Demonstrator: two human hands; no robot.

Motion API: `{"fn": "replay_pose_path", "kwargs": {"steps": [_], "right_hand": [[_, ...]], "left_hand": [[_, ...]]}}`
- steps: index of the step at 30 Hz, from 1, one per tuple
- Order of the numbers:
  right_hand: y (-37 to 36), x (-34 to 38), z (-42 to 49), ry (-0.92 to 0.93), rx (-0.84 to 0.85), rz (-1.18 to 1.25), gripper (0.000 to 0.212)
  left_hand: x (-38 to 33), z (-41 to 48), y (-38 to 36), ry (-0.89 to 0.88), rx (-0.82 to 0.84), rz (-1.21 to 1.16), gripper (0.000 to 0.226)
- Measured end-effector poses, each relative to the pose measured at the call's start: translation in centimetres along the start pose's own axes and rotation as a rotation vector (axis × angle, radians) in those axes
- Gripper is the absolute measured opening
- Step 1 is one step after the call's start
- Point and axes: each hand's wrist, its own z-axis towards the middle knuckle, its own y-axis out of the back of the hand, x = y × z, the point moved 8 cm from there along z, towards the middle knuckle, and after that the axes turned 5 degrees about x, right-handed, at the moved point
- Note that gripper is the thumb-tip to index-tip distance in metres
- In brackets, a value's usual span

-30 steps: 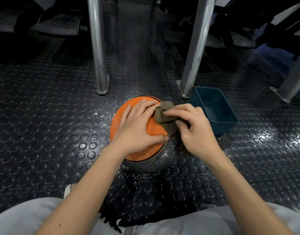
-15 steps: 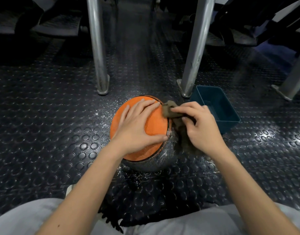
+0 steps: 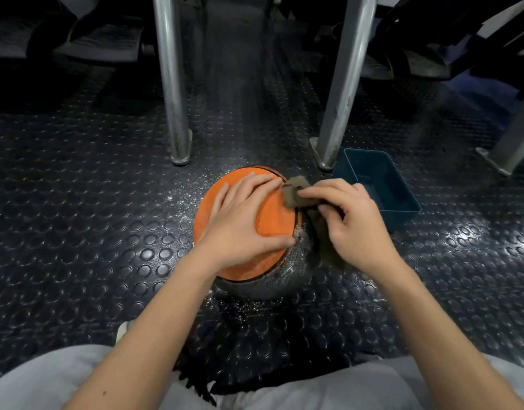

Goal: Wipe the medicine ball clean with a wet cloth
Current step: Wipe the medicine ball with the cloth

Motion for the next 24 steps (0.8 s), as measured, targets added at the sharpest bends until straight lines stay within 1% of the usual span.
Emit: {"fn": "replay_pose_path", "kwargs": {"steps": [2,3,4,5,6,8,10,11,12,14,16,18,19,20,21,22,23,24], "right_hand": [[-0.3,-3.4,0.1,-0.178,-0.001,-0.006,0.042],[-0.5,-4.9,-0.1,-0.274,0.001,0.039,0.042],[-0.6,-5.7,-0.3,-0.342,-0.006,0.097,0.041],[-0.5,-5.7,-0.4,-0.367,-0.021,0.137,0.041],[-0.3,-4.8,-0.4,-0.342,-0.037,0.15,0.041],[0.3,-1.6,0.1,-0.181,-0.035,0.149,0.042],[-0.1,1.9,0.2,0.016,0.043,0.113,0.04],[-0.4,2.9,0.0,0.071,0.085,0.098,0.04],[-0.5,3.0,0.1,0.083,0.108,0.099,0.04],[0.0,1.2,0.3,0.024,0.071,0.063,0.042],[0.0,-2.1,0.3,-0.123,0.029,-0.004,0.041],[-0.4,-5.1,0.0,-0.31,0.022,0.065,0.042],[-0.6,-5.8,-0.3,-0.366,0.006,0.115,0.042],[-0.6,-5.6,-0.4,-0.38,-0.021,0.141,0.042],[-0.4,-4.7,-0.3,-0.346,-0.046,0.141,0.042],[-0.1,-3.3,-0.1,-0.273,-0.054,0.137,0.042],[0.0,-1.5,0.2,-0.168,-0.025,0.132,0.041],[-0.1,0.5,0.3,-0.041,0.044,0.113,0.04]], "left_hand": [[-0.1,0.0,-0.1,-0.003,0.004,0.002,0.092],[-0.2,0.0,-0.2,-0.008,0.009,0.006,0.091],[-0.4,0.0,-0.3,-0.014,0.015,0.011,0.091],[-0.5,0.0,-0.4,-0.017,0.02,0.015,0.091],[-0.6,0.0,-0.4,-0.02,0.021,0.021,0.093],[-0.5,0.1,-0.5,-0.016,0.015,0.028,0.094],[-0.4,0.2,-0.4,-0.007,0.006,0.02,0.095],[-0.3,0.1,-0.4,-0.002,0.007,0.013,0.095],[-0.2,0.1,-0.3,0.001,0.008,0.009,0.094],[-0.3,0.1,-0.2,-0.001,0.01,0.014,0.094],[-0.5,0.1,-0.2,-0.01,0.015,0.018,0.096],[-0.7,0.1,-0.4,-0.014,0.034,0.02,0.095],[-0.8,0.1,-0.5,-0.014,0.042,0.025,0.094],[-0.8,0.1,-0.6,-0.016,0.045,0.03,0.092],[-0.8,0.1,-0.6,-0.018,0.041,0.032,0.093],[-0.8,0.1,-0.6,-0.02,0.034,0.033,0.094],[-0.8,0.1,-0.5,-0.019,0.028,0.034,0.095],[-0.7,0.1,-0.4,-0.017,0.023,0.034,0.096]]}}
